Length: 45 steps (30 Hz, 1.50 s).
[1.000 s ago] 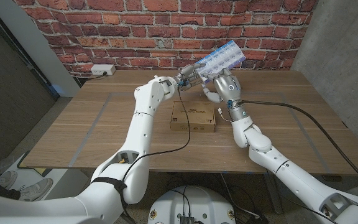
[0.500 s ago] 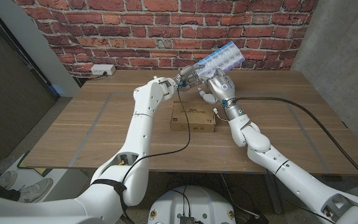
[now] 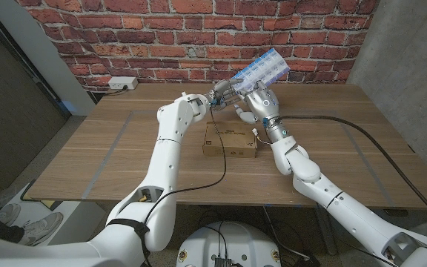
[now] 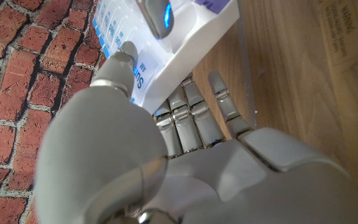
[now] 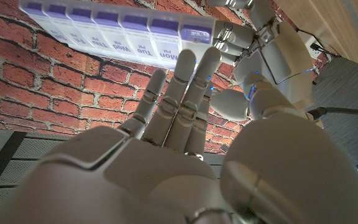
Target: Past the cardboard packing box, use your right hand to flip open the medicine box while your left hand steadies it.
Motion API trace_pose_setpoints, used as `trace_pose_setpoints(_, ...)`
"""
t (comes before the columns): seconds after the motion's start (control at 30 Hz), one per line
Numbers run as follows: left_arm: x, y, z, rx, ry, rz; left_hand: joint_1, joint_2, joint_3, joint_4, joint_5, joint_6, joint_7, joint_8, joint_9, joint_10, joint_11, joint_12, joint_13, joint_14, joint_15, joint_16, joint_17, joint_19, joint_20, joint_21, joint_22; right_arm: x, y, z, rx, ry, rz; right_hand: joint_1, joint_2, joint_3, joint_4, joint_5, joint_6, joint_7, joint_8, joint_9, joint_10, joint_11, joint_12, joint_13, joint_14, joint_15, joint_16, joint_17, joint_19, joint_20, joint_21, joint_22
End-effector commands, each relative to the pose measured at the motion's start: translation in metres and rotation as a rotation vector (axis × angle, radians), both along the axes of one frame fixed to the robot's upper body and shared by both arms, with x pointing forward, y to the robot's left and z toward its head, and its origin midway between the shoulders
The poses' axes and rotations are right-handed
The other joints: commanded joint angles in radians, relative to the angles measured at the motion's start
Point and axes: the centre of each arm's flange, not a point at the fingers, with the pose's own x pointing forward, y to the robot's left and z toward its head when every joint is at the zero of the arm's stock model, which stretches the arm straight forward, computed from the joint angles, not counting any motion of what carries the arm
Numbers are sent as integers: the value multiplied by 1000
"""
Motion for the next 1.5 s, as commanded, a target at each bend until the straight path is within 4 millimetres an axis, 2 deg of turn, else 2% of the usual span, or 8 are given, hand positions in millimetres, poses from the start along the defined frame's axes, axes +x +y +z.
trace_pose_setpoints(0.03, -3, 1, -1, 13, 1, 7, 32, 67, 48, 55, 10, 11, -13, 11, 106, 34, -88, -1, 8, -5, -114, -3, 3, 0, 3, 3, 5, -3, -2, 0, 14, -27, -9, -12, -23, 41, 0, 20, -63, -62, -12, -1, -65, 64, -53, -25, -51, -65, -75, -88, -34, 6, 16, 3)
trace_pose_setpoints(0.2, -1, 1, -2, 13, 12, 12, 28, 71, 51, 57, 13, 11, -6, 11, 105, 35, -89, 0, 14, -6, -114, -2, 4, 1, 5, 3, 4, -3, -2, -1, -13, -17, 3, -43, -40, 78, -2, 31, 13, -247, 29, 9, -166, 46, -206, -145, -24, -40, -189, -267, -36, 5, 54, -5)
trace_pose_setpoints(0.37, 1, 0, -1, 16, 19, 24, 27, 71, 53, 55, 15, 10, -4, 13, 107, 35, -88, 0, 18, -8, -114, -3, 4, 2, 5, 3, 3, -3, -3, -1, -7, -21, 11, -53, -42, 91, -4, 35, -4, -251, 32, 24, -142, 23, -257, -214, 3, -35, -254, -383, -22, 1, 70, -14)
trace_pose_setpoints(0.47, 3, 0, -1, 21, 23, 28, 26, 72, 55, 55, 16, 11, 0, 13, 106, 34, -84, 0, 20, -9, -113, -3, 4, 2, 5, 3, 3, -4, -3, -1, -10, -38, 11, -54, -46, 106, -8, 42, -81, -204, 2, 11, -142, -66, -297, -269, 19, -37, -271, -420, -13, -9, 73, -21)
trace_pose_setpoints(0.67, 6, -1, -3, 22, 37, 37, 21, 72, 59, 55, 20, 10, 3, 13, 106, 29, -76, -1, 26, -13, -111, -7, 2, 1, 5, 1, 2, -4, -3, -2, -34, -34, 7, -65, -49, 120, -10, 43, -29, -253, 38, 20, -393, -124, -335, -390, -16, -39, -303, -449, -11, -19, 70, -26)
trace_pose_setpoints(0.93, 4, -2, -3, 21, 32, 43, 15, 75, 68, 55, 26, 10, 13, 14, 107, 32, -63, 0, 33, -12, -112, -8, -1, 0, 8, 0, 0, -4, -3, -3, -54, -18, 6, -86, -47, 110, -4, 40, 22, -254, 76, 44, -458, -162, -324, -453, -50, -41, -318, -453, -19, -17, 67, -25)
trace_pose_setpoints(1.37, -3, 1, -4, 14, 21, 29, 17, 73, 76, 46, 28, 23, 24, 19, 107, 43, -55, 6, 43, 8, -114, 2, 4, 4, 4, 1, 0, -8, 0, -3, -61, -10, 1, -150, -50, 72, 9, 52, 179, -189, 174, 75, -421, -114, -313, -489, -57, -38, -343, -500, -21, -24, 79, -20)
trace_pose_setpoints(1.5, -6, 4, -5, 10, 16, 23, 17, 77, 83, 46, 29, 27, 38, 22, 111, 58, -29, 11, 44, 19, -111, 4, 4, 11, 6, 4, 0, -13, -3, -3, -29, -44, -7, -165, -35, 75, 13, 61, 141, -196, 156, 56, -248, -44, -272, -489, -48, -37, -345, -519, -18, -23, 88, -20)
